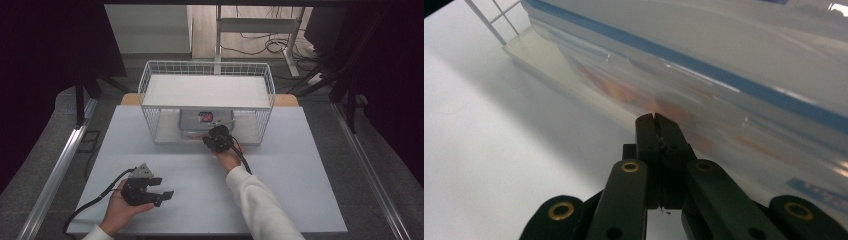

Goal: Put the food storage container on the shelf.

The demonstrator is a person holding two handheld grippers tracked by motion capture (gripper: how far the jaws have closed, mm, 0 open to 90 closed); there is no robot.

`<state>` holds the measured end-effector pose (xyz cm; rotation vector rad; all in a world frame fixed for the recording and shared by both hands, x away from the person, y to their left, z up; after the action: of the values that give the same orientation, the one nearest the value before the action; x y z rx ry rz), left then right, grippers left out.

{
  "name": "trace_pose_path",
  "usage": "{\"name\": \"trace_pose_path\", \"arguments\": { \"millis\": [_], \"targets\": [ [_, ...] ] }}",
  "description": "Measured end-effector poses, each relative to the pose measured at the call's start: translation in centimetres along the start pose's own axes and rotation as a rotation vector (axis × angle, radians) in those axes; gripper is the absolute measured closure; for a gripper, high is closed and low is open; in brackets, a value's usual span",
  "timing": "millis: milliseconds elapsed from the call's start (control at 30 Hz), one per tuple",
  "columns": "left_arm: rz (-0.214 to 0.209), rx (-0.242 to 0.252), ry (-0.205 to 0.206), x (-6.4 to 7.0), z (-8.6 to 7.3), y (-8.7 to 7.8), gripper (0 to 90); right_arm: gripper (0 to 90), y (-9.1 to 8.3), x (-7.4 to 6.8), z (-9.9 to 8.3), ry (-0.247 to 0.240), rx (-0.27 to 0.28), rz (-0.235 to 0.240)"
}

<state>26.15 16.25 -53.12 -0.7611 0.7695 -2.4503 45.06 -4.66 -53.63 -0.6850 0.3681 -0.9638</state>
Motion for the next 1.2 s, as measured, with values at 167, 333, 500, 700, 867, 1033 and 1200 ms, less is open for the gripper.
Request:
{"name": "trace_pose_path", "arguments": {
  "millis": [167, 333, 500, 700, 867, 1033, 1200],
  "targets": [
    [-0.002, -0.001, 0.001, 0.0, 0.0, -0.1, 30.6, 89.0, -1.8, -0.1, -0.4, -0.031, 0.009, 0.014],
    [-0.005, 0.011, -0.006, 0.0, 0.1, -0.2, 30.6, 88.9, -5.3, -0.1, -1.4, -0.081, 0.018, 0.033],
    [0.021, 0.021, 0.004, 0.1, 0.0, -0.8, 30.6, 88.9, -9.5, 0.4, -3.4, -0.116, 0.040, 0.073],
    [0.040, 0.006, 0.014, 0.1, -0.2, -0.6, 30.4, 88.9, -13.1, 1.9, -6.6, -0.135, 0.065, 0.101],
    [0.053, 0.028, 0.002, 0.0, 0.1, -0.9, 30.2, 88.8, -14.8, 3.1, -8.1, -0.125, 0.058, 0.112],
    [0.082, 0.024, 0.008, -0.8, 0.3, -1.0, 28.9, 88.6, -16.7, 4.2, -9.7, -0.163, 0.063, 0.076],
    [0.085, 0.024, 0.020, -1.0, 0.3, -1.0, 28.9, 87.6, -19.0, 6.5, -12.1, -0.162, 0.068, -0.006]
  ]
}}
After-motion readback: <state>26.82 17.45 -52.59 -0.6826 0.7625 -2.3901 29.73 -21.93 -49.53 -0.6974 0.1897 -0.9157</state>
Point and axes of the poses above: each handheld gripper's, and its own axes: y roughly forward along the jaws, z roughly out of its top, x roughly to its right, the point moved 4 cm from there along y, roughly forward along the jaws, and after that the axes turned 12 degrees about -z, right-handed, at the moved point
